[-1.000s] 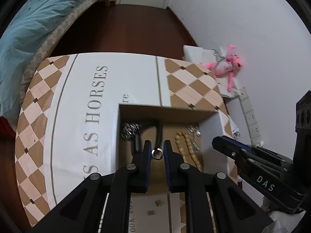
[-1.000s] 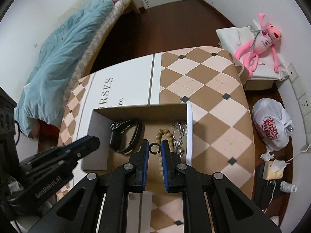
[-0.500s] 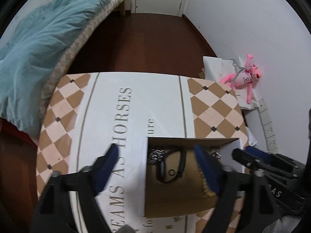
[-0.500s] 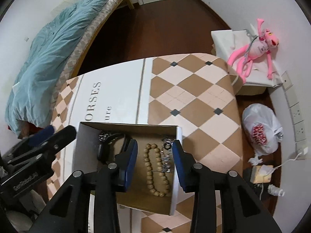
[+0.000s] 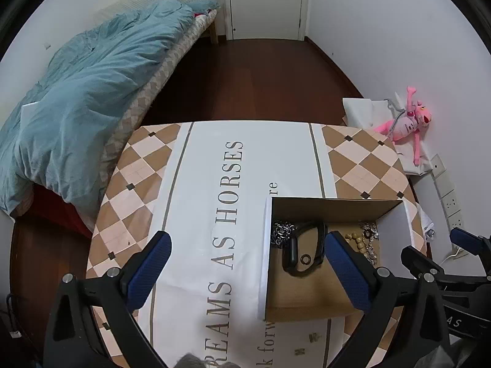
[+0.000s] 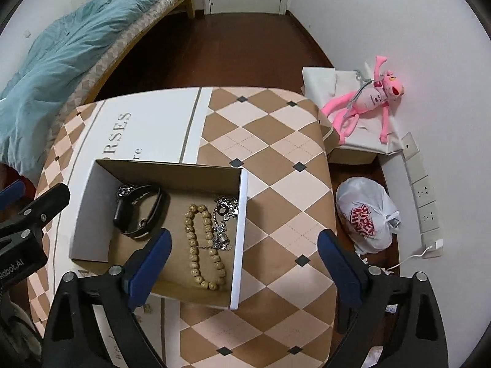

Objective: Organize jewelry
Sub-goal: 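Withdraw both tools from the box toward the gold charms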

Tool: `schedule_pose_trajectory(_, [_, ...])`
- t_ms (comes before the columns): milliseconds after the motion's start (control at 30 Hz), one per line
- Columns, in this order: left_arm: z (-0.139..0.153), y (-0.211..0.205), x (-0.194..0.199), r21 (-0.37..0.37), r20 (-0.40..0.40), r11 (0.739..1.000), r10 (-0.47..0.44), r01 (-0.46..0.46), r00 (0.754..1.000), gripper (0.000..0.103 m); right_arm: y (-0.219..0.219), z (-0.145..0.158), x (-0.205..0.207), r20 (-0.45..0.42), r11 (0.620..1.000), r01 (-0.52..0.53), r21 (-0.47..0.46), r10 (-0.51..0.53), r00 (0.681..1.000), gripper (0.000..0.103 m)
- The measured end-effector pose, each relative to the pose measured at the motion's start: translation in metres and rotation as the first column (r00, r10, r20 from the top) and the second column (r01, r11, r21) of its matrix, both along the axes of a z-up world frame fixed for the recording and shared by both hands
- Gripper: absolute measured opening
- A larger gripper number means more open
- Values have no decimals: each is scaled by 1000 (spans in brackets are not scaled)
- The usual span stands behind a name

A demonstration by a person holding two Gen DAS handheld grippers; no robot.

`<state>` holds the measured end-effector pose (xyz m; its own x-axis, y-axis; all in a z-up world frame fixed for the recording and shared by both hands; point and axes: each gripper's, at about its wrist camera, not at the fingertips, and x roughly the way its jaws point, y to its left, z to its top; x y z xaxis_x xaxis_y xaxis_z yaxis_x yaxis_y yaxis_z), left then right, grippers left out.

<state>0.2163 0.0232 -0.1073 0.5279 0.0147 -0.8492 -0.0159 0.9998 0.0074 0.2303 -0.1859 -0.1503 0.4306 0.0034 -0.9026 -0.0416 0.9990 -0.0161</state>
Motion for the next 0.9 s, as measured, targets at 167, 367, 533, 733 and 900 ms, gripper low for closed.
schedule_pose_trajectory(167, [20,-2,-15,11,57,1000,-8,7,998,102,3,18,-17,48,1000,0,1,0,999,98])
schedule_pose_trajectory(367, [22,-3,-46,23,76,999,-24,22,997,102,0,25,-52,90,1000,11,15,-12,996,98])
schedule_pose_trajectory(533, [-11,-5,-80,45,22,999,-11,10,1000,102,-5,3,-87,85,999,39,29,-42,995,98])
schedule_pose_trajectory(733, [-67,-19,-104,26,-96,999,-19,21,995,102,-14,-48,-118,25,995,83,61,-84,996,98])
schedule_pose_trajectory(900, [-91,-37,-111,14,-113,998,-56,58,992,98,-24,-76,-129,-5,990,118,81,-117,993,81])
